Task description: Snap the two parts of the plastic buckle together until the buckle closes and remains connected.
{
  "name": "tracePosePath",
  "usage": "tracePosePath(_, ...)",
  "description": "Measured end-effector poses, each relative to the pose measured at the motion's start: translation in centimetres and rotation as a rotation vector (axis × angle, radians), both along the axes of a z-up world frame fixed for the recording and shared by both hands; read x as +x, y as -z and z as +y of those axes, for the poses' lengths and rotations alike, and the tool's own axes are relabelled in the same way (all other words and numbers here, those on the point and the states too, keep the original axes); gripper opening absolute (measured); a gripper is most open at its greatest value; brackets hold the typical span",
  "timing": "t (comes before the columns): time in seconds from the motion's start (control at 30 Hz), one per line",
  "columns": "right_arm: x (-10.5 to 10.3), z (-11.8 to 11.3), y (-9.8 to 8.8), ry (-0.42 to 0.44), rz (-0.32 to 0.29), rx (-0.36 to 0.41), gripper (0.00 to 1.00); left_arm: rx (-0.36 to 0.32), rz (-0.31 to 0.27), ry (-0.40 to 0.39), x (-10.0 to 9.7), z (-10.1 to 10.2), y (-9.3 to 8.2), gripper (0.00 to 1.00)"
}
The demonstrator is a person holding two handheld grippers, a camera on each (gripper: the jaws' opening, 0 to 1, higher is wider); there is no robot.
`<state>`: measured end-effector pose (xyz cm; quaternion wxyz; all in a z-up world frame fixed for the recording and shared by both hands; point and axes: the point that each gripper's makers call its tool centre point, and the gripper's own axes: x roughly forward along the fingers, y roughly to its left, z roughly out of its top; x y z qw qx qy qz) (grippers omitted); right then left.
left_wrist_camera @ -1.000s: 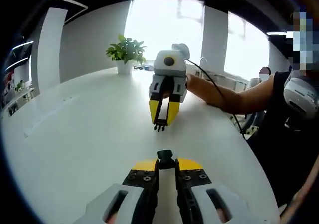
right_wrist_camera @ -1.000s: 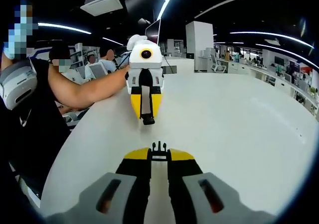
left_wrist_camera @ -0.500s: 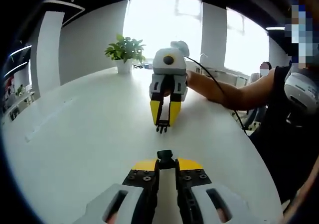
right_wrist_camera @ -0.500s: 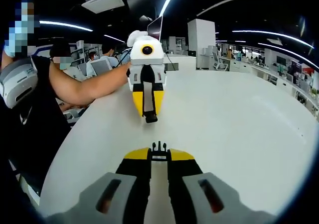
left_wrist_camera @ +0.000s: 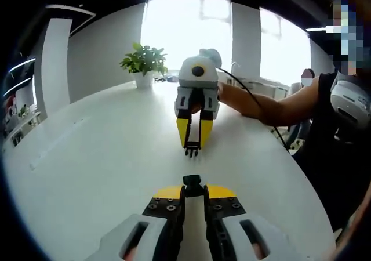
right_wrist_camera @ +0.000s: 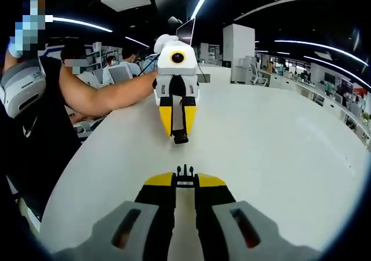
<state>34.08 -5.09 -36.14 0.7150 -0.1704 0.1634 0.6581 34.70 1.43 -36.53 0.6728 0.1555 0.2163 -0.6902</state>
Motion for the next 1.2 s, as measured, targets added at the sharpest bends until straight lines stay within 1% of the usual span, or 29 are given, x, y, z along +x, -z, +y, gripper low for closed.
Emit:
tracePosePath(0.07,-0.01,-0.01,-0.02,0.001,0.003,0.002,0.1,0.002,0.004,0.006,-0.22,0.01,0.04,0.1)
tracePosePath(0.2,-0.04,0.0,-0.21,-0.004,0.006,0.009,0.1,-0.015,0.004,0.016,-0.45,-0.04,-0.42,0.1)
tracePosePath(0.3,-0.27,0.03,-0.26,-0.013,0.019,0.009,0.1,-0.017,0.004,0.02,-0.42,-0.08,-0.44,0.1)
tracePosePath(0.63,-0.39,-0.04,-0.73,-0.005,0.019,0.01,0.1,-0.019,0.011,0.027,-0.77,-0.18,-0.59,0.1)
tracePosePath(0.8,-0.46,0.04,-0.25,-0.011,0.027,-0.006,0.1,-0.015,0.009,0.029,-0.68,-0.15,-0.53,0.1)
tracePosePath(1.2,-0.37,-0.01,-0.01,-0.011,0.03,-0.009,0.1,-0.013,0.009,0.026,-0.44,-0.18,-0.35,0.1)
